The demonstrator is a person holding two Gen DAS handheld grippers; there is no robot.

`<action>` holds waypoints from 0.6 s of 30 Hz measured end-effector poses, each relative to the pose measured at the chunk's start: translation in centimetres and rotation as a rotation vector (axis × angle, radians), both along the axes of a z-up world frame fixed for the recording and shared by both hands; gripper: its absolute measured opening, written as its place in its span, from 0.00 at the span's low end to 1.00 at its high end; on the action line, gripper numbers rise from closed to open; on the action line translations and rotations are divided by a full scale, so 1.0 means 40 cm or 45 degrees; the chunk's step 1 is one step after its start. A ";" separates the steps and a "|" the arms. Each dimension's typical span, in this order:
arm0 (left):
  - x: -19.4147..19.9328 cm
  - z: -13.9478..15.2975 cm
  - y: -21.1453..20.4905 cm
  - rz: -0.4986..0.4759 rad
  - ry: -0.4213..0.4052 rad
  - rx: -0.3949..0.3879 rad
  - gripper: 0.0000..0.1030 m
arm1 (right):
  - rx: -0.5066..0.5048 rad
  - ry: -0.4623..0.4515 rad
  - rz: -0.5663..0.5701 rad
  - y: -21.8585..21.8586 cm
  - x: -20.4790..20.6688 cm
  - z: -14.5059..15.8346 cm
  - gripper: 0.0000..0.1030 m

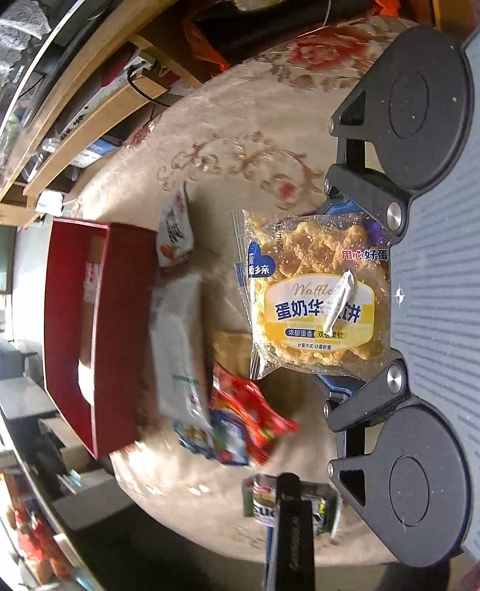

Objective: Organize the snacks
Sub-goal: 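Lift and carry the wafer and egg-cake packs toward the red box with both tools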

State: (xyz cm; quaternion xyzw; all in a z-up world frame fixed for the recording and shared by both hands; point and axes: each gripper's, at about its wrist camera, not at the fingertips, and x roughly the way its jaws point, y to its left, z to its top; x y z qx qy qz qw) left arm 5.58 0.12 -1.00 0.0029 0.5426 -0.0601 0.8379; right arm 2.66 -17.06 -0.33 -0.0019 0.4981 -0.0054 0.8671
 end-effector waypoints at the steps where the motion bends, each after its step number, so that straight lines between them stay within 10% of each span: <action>1: -0.008 0.000 -0.002 0.001 0.001 0.010 0.52 | -0.011 0.002 0.009 0.008 -0.011 -0.001 0.77; 18: 0.013 0.090 -0.065 -0.059 -0.134 0.034 0.52 | -0.083 -0.140 -0.061 0.029 -0.037 0.055 0.77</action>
